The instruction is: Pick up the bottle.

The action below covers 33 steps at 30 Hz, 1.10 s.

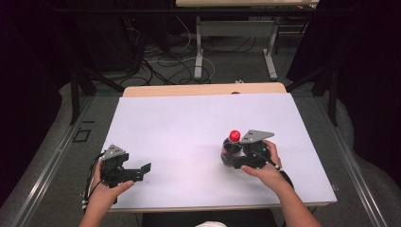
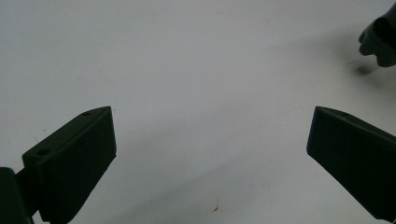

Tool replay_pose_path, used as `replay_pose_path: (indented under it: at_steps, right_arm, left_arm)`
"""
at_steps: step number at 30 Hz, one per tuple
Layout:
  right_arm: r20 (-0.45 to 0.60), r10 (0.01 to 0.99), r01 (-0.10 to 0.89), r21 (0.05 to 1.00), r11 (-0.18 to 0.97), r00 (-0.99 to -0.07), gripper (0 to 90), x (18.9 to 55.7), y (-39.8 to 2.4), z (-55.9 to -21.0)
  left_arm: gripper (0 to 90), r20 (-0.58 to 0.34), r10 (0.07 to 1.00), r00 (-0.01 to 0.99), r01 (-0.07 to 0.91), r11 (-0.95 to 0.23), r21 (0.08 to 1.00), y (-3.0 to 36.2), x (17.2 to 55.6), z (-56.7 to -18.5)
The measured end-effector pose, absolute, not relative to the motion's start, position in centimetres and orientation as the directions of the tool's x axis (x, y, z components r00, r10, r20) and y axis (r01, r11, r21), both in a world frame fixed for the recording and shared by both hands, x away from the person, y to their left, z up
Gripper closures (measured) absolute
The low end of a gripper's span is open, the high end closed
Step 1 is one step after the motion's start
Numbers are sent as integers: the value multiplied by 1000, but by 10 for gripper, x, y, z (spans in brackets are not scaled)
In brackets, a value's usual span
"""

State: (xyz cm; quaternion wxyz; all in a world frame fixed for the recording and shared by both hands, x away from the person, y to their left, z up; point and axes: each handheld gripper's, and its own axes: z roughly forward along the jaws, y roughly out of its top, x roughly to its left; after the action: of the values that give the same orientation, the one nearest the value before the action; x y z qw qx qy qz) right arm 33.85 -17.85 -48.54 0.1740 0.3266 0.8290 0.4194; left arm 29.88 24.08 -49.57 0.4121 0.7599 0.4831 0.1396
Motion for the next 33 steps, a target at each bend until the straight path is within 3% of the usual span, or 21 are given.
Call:
replay_pose_path:
  at_steps: [10, 20, 33]
  right_arm:
    - [-5, 610, 380, 779, 500, -792, 295, 339, -142, -485]
    - [-4, 573, 364, 768, 527, -820, 294, 334, -130, -487]
    - [9, 520, 341, 765, 547, -854, 294, 326, -122, -488]
  left_arm:
    - [48, -207, 775, 597, 556, -213, 804, 203, 309, -474]
    - [77, -147, 680, 718, 463, -309, 831, 155, 318, -452]
    - [207, -129, 581, 804, 382, -338, 860, 116, 320, -429]
